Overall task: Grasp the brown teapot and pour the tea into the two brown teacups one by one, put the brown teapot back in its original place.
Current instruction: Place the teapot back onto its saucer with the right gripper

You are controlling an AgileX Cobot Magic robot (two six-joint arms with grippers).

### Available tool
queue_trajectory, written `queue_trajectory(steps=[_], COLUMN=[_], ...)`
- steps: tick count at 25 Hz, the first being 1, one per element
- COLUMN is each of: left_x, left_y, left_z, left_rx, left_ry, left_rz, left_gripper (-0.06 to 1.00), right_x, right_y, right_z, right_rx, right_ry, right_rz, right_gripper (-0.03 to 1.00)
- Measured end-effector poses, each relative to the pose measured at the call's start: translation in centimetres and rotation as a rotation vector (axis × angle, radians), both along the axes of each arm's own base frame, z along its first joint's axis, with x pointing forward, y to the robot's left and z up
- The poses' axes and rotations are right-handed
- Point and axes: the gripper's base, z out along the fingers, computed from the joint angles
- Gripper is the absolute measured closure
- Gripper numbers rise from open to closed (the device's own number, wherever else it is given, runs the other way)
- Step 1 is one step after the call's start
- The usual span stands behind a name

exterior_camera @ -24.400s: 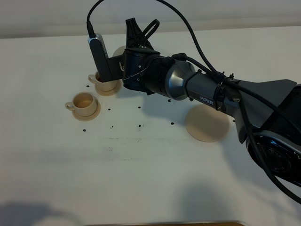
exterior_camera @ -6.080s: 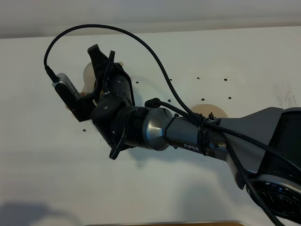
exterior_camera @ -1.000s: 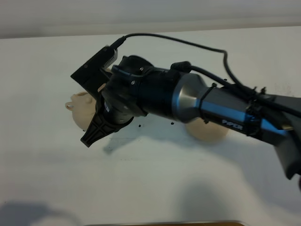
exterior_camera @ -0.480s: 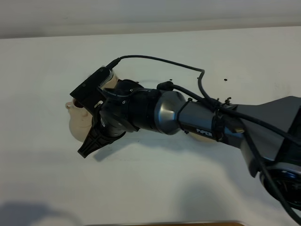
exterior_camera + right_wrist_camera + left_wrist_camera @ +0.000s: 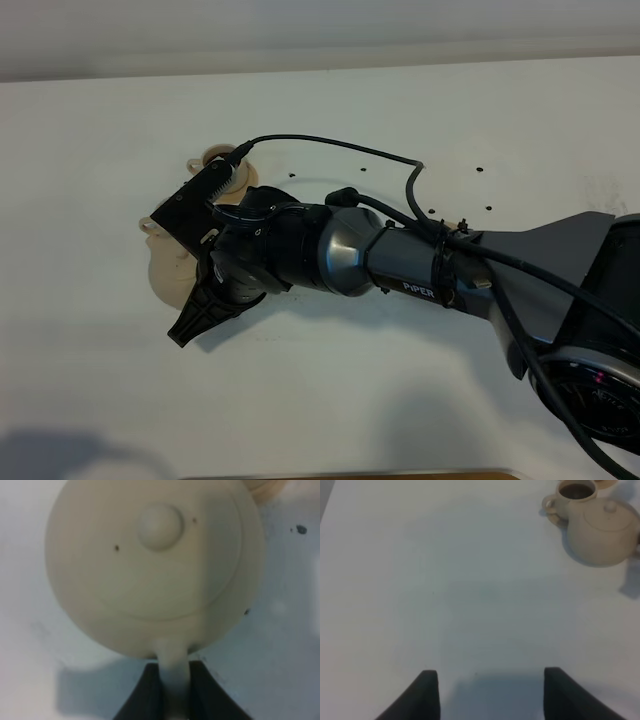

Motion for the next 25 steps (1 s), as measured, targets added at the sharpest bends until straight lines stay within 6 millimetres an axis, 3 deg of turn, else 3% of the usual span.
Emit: queue_trajectory(steps=[4,9,12,19,25], left_x=[0.0,0.0,0.0,0.0,0.0], left_y=[0.0,0.0,0.0,0.0,0.0], left_z=[0.0,0.0,0.0,0.0,0.0], left_rx=[0.000,0.000,0.000,0.000,0.000], left_ry=[0.000,0.000,0.000,0.000,0.000], left_rz=[0.000,0.000,0.000,0.000,0.000], left_gripper=[0.42,0.42,0.42,0.42,0.42], right_x=[-0.3,-0.5,0.2,2.3,1.5], right_y=[-0.5,-1.4,-2.9,-8.7,-15.2], right_z=[1.9,6.9,8.7,9.8,10.3], right_rx=[-0.022,0.046,0.037,-0.002,0.034], right_ry=[0.008,-0.046,-0.052,-0.040,-0.053], right_rz=[-0.007,-0.018,-0.057,-0.198,-0.350], right_gripper=[0.88,0.88,0.88,0.88,0.88])
